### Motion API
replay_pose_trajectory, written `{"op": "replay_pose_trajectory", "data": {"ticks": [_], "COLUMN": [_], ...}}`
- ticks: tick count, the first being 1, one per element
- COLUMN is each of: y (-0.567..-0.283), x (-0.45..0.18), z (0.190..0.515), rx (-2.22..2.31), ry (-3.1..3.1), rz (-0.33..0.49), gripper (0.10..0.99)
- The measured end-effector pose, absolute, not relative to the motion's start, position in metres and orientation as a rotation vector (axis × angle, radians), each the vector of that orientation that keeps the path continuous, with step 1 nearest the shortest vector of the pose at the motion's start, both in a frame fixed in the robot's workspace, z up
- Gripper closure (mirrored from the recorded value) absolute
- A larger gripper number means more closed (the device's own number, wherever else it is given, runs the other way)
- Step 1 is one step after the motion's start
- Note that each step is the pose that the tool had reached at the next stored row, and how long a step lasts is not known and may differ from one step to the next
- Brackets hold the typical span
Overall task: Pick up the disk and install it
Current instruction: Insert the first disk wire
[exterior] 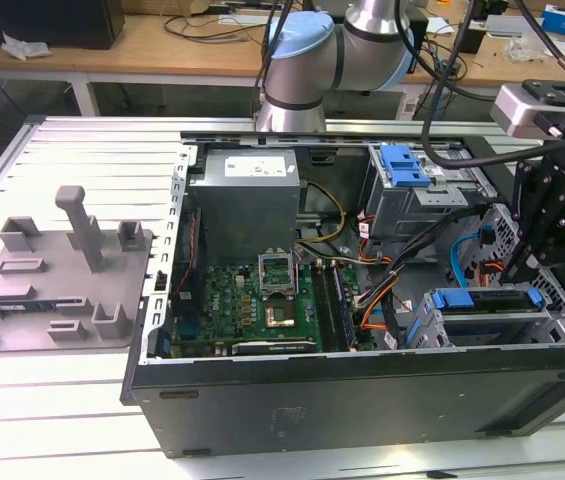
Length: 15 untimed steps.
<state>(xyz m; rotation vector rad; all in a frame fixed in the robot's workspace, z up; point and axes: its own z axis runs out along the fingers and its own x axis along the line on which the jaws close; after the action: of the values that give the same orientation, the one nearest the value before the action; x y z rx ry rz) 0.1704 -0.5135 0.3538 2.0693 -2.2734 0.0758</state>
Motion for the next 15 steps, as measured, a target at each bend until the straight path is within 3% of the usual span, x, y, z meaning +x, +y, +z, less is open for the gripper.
{"op": "replay_pose_trajectory", "data": {"ticks": [15], "y": [-0.5174], "x": [0.1703], "z": [0.3537], "rx": [2.068], "ry": [-2.276], "rz": [0.077], "gripper": [0.922]}}
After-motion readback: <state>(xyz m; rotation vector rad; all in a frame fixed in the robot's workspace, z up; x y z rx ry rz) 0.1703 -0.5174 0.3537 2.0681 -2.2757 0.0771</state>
